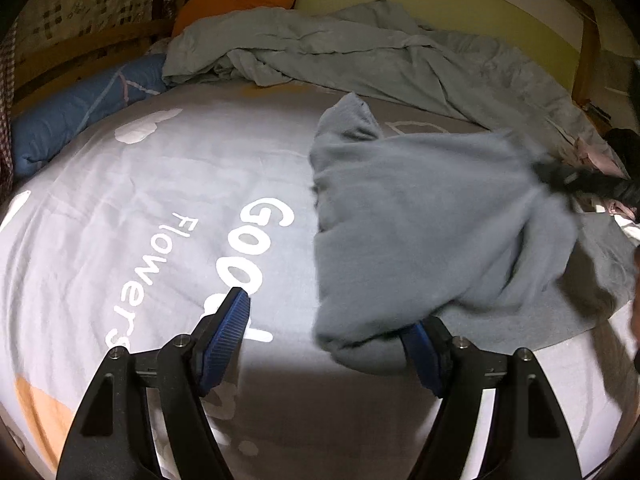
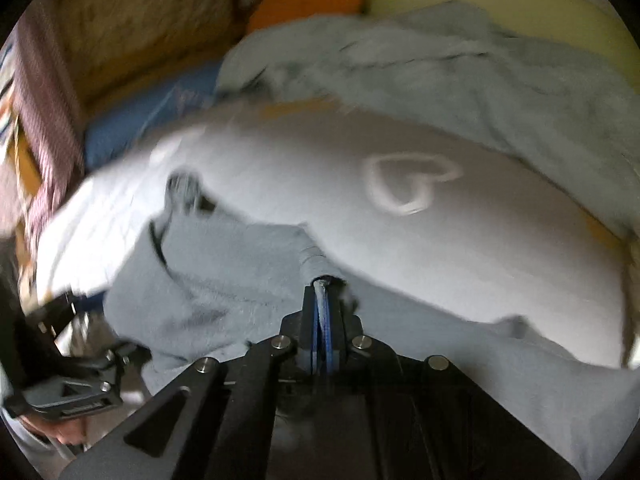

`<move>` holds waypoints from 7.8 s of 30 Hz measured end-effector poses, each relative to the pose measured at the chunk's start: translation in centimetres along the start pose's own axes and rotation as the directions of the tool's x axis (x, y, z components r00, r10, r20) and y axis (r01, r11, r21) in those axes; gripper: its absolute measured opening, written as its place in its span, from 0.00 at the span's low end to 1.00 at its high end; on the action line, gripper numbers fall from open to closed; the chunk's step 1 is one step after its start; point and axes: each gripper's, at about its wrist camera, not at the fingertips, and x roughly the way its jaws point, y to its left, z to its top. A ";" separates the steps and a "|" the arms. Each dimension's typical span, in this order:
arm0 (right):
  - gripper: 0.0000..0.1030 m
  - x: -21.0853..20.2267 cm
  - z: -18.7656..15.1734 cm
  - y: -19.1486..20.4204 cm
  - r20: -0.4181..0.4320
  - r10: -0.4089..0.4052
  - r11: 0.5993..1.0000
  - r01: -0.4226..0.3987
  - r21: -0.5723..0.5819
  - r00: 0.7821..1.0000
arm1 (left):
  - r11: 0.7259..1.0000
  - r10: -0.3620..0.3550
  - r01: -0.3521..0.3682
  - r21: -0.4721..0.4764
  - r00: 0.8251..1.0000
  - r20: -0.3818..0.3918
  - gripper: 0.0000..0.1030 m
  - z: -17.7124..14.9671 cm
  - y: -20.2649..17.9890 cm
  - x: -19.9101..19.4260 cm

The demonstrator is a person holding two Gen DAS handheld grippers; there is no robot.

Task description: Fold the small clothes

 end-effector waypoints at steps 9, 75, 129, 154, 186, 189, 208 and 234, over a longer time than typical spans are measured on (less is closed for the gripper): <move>0.01 -6.2 -1.0 -7.1 0.033 0.008 0.978 -0.015 0.206 0.999 | 0.999 0.022 -0.023 0.024 1.000 0.014 0.73 -0.4 -0.4 -0.3; 0.04 -11.1 -6.6 -13.0 0.196 -0.191 0.963 0.145 0.228 0.962 | 0.927 0.067 -0.146 0.347 0.971 0.228 0.28 -2.6 -8.7 -2.2; 0.56 -10.8 -10.8 -8.9 -0.005 -0.216 0.976 0.216 -0.008 0.976 | 0.874 -0.284 0.165 0.458 0.936 0.206 0.59 -1.3 -15.9 -6.4; 0.42 -3.5 -11.2 -16.0 0.115 0.384 0.589 -0.339 0.733 0.916 | 0.837 -0.388 0.293 0.462 0.913 0.124 0.03 -0.3 -20.3 -3.8; 0.04 -11.2 -12.2 -18.7 0.185 -0.125 0.827 0.000 0.562 0.975 | 0.783 -0.367 0.328 0.528 0.930 -0.033 0.11 -3.3 -22.0 -1.5; 0.05 -13.5 -12.6 -18.4 0.215 -0.204 0.833 0.054 0.551 0.955 | 0.778 -0.366 0.323 0.540 0.930 -0.029 0.11 -3.5 -22.1 -1.6; 0.08 -11.8 -11.3 -18.8 0.064 -0.162 0.889 0.118 0.443 0.985 | 0.871 -0.291 0.182 0.456 0.939 0.181 0.74 -0.3 -17.9 -4.6; 0.00 -14.7 -11.8 -18.8 0.156 -0.304 0.858 0.199 0.475 0.940 | 0.972 -0.028 0.024 0.233 0.999 0.015 0.80 0.8 -11.0 1.0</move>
